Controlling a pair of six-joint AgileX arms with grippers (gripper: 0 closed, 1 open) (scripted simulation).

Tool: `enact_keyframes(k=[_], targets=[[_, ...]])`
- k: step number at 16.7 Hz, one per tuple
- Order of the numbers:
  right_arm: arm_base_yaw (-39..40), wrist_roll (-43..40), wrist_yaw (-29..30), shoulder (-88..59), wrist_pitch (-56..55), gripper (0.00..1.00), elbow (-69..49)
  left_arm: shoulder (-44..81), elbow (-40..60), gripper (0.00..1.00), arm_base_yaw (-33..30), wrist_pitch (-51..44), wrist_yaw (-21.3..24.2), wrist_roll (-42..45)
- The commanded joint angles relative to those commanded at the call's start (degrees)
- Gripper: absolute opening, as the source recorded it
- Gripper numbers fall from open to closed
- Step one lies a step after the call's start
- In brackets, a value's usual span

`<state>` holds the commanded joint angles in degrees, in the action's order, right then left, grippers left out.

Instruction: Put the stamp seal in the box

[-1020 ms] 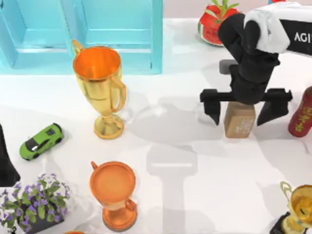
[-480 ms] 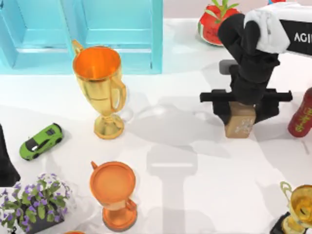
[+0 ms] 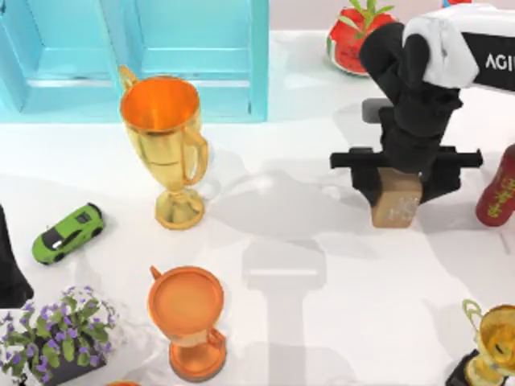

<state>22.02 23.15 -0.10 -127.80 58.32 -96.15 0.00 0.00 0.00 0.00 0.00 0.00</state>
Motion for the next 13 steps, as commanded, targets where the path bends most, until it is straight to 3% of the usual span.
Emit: enact_keyframes(k=[5, 13], targets=[[0.27, 0.0, 0.24, -0.11, 2.13, 0.0, -2.27, 0.0, 0.0, 1.0, 0.0, 0.0, 0.0, 0.0], [-0.11, -0.12, 0.01, 3.07, 20.29, 0.0, -17.1, 0.0, 0.0, 1.0, 0.0, 0.0, 0.0, 0.0]])
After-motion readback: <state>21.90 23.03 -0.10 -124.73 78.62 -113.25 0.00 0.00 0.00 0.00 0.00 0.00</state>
